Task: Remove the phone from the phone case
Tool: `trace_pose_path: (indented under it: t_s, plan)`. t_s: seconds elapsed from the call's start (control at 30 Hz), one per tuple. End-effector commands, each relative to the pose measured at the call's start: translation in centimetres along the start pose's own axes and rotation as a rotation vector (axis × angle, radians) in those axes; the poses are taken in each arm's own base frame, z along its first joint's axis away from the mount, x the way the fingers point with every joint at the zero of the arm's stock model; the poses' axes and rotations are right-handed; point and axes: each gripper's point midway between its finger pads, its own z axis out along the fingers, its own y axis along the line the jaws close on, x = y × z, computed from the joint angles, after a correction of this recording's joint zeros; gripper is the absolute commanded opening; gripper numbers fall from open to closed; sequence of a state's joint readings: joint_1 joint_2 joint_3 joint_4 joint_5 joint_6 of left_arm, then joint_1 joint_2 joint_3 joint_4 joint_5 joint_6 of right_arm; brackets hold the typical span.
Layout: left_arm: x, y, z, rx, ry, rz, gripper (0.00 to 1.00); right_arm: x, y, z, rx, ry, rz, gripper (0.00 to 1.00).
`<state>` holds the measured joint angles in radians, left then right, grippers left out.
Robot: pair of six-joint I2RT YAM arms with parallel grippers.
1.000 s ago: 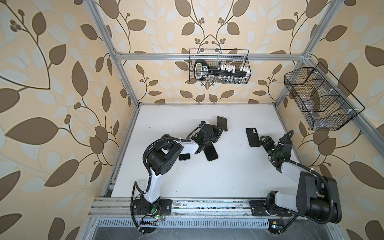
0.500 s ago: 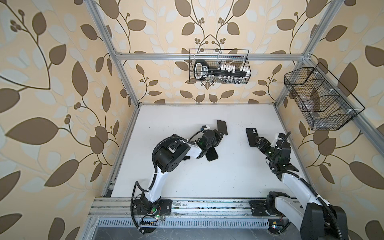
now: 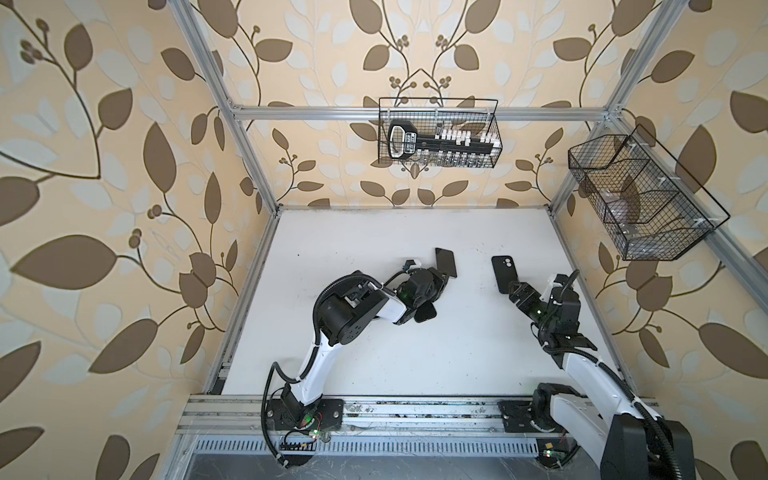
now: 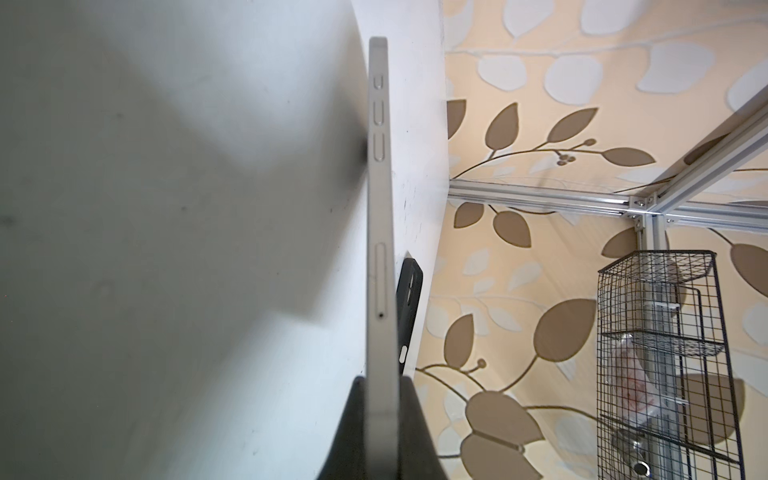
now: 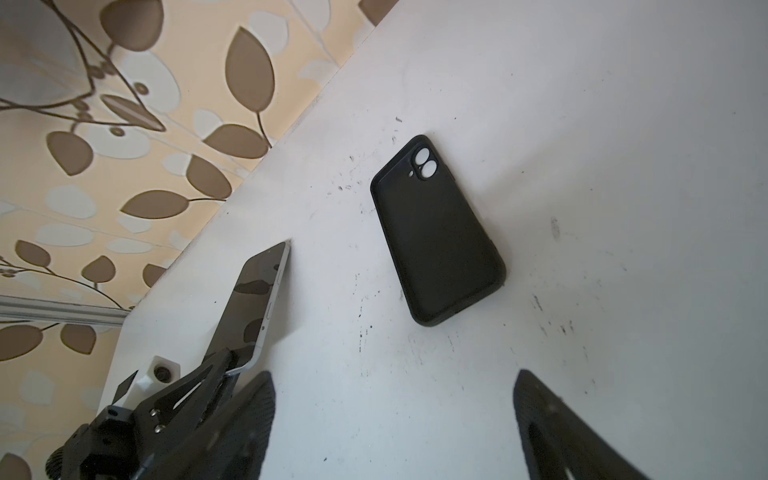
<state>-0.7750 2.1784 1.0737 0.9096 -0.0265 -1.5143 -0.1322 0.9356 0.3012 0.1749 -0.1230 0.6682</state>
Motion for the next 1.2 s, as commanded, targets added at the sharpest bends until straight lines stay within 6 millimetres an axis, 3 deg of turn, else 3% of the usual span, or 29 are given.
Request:
trace_pose_path:
  t_s: [0.0,0.13,0.43,0.73,1.17]
  plan:
    - [0.3,-1.8,-0.3,0.073,-0.016,-0.011,0.0,0.7,-0.9,-0.1,0.021,0.009,-0.005,0.89]
    - [0.4,-1.1,-0.6,0.054,-0.021,-0.014,0.02,1.0,-1.2,-0.2,0.023,0.011,0.0,0.89]
    - [0.5,0.2,-0.8,0.02,-0.031,-0.031,0.26,0.9,-1.4,-0.4,0.023,0.006,0.003,0.89]
    - [0.7,0.6,-1.0,0.002,-0.026,-0.039,0.42,1.0,-1.3,-0.5,0.02,0.007,0.005,0.88]
    - [1.8,1.8,-1.3,-0.127,0.016,-0.074,0.54,0.5,-1.0,-0.9,0.011,-0.004,-0.01,0.89]
